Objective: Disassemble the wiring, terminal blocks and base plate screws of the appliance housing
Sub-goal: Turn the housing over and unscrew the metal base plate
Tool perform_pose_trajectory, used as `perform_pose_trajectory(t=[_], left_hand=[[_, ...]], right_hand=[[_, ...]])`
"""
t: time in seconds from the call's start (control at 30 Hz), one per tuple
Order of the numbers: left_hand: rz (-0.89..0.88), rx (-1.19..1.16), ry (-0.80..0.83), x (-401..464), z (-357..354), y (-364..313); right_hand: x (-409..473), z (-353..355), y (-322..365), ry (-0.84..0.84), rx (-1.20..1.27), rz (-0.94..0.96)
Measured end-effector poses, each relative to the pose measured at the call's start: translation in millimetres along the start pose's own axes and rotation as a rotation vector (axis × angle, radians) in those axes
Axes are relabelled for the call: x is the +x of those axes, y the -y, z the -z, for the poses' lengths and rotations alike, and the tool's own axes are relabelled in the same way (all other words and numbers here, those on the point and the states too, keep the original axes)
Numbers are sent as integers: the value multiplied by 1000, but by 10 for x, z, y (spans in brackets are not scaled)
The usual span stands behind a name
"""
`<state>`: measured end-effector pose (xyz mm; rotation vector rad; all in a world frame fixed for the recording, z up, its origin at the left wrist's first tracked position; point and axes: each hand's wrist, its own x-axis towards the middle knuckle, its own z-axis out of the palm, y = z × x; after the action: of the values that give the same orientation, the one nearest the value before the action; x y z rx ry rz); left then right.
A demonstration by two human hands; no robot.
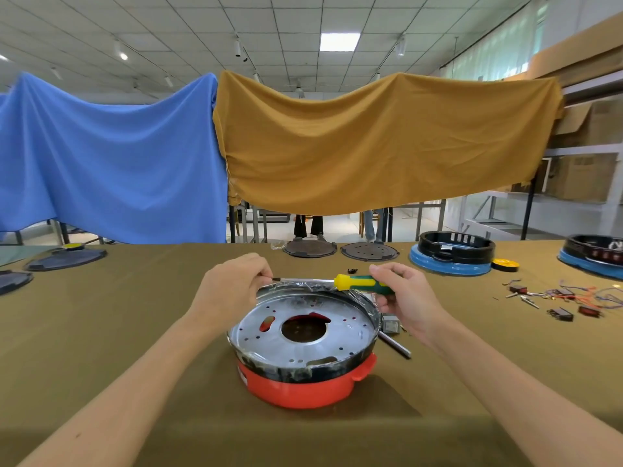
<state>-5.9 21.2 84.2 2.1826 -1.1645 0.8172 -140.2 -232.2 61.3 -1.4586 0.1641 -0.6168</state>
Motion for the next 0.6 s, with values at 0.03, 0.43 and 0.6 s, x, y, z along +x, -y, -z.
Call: perform_pose_trajectory(t=[0.03, 0.43, 0.6], left_hand=[[-10, -6, -29, 0, -2, -11], [348, -603, 123, -87, 62, 78], [585, -1164, 147, -61, 8, -73]], right_hand=[[0, -23, 10, -29, -29, -4], [-31, 131, 37, -177, 304, -243], [-51, 20, 36, -258, 381, -419]])
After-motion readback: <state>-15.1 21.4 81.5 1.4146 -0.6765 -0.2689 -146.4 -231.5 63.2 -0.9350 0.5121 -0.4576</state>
